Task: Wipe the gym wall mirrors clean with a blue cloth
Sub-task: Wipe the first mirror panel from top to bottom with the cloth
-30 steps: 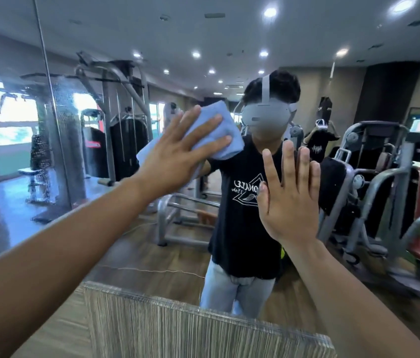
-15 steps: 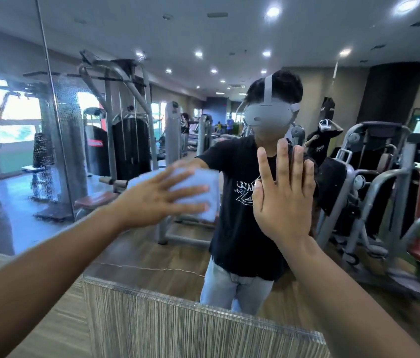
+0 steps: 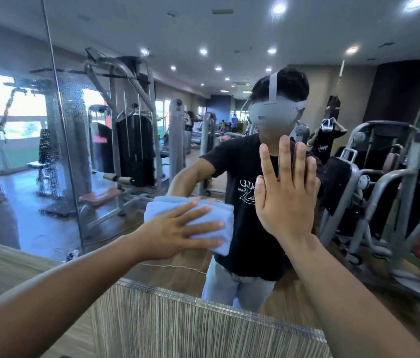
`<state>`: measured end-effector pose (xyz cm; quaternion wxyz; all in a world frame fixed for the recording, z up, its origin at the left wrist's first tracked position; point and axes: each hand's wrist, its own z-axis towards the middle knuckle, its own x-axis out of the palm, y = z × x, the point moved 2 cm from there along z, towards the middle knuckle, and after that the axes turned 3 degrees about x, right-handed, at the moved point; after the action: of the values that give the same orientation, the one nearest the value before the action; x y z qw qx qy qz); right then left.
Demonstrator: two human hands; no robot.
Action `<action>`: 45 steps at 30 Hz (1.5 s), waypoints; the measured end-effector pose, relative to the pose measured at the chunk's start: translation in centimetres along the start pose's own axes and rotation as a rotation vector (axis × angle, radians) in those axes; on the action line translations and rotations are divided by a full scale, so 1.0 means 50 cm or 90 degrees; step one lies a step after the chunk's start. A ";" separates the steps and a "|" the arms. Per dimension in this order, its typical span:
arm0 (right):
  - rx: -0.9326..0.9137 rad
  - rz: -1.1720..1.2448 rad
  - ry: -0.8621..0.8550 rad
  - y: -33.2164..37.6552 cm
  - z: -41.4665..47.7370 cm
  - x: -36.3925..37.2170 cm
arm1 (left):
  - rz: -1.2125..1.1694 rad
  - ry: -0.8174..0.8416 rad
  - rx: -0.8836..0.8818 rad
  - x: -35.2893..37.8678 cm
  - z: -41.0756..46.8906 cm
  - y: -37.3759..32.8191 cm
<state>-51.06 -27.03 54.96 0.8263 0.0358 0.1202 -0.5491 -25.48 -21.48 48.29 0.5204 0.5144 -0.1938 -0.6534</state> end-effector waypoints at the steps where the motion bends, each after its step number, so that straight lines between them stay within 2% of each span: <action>1: 0.002 0.001 0.002 0.000 -0.001 0.001 | 0.006 0.020 0.029 -0.006 -0.009 0.004; 4: 0.008 -0.004 -0.001 0.002 -0.002 0.005 | 0.021 -0.007 -0.018 -0.034 -0.004 0.065; 9: 0.010 0.011 -0.017 0.002 -0.002 0.008 | 0.028 -0.143 -0.297 -0.115 0.082 0.196; 11: 0.008 0.017 -0.018 0.001 -0.002 0.008 | -0.028 -0.197 -0.392 -0.120 0.115 0.200; 13: 0.010 0.014 -0.016 0.000 -0.001 0.007 | -0.065 -0.226 -0.435 -0.104 0.129 0.171; 16: 0.006 -0.001 -0.013 0.001 -0.002 0.007 | -0.061 -0.216 -0.382 -0.054 0.111 0.093; 20: 0.009 -0.003 -0.013 0.000 -0.002 0.007 | -0.023 -0.078 -0.148 0.006 0.032 -0.013; 23: 0.006 -0.006 -0.008 0.000 -0.003 0.008 | -0.006 -0.006 -0.034 0.005 -0.013 0.001; 26: 0.013 -0.012 -0.013 0.002 -0.003 0.010 | 0.006 -0.027 -0.076 -0.029 -0.002 0.079; 30: 0.012 -0.011 -0.025 0.003 -0.003 0.012 | 0.001 -0.137 -0.279 -0.090 0.069 0.189; 33: 0.008 -0.005 -0.022 0.003 -0.004 0.010 | -0.049 -0.239 -0.434 -0.100 0.114 0.187; 35: 0.007 -0.008 -0.016 0.004 -0.003 0.008 | -0.062 -0.256 -0.483 -0.084 0.119 0.152; 37: 0.007 -0.007 -0.007 0.004 -0.003 0.007 | -0.056 -0.244 -0.466 -0.055 0.104 0.100; 41: 0.012 0.001 0.001 0.003 -0.002 0.006 | -0.023 -0.180 -0.345 0.002 0.044 0.013; 45: 0.020 -0.004 0.000 0.007 -0.001 0.004 | 0.030 -0.097 -0.248 -0.011 0.014 0.041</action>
<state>-50.69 -27.06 54.86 0.8241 0.0485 0.1112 -0.5534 -25.13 -22.00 50.43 0.6089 0.3485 -0.1150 -0.7032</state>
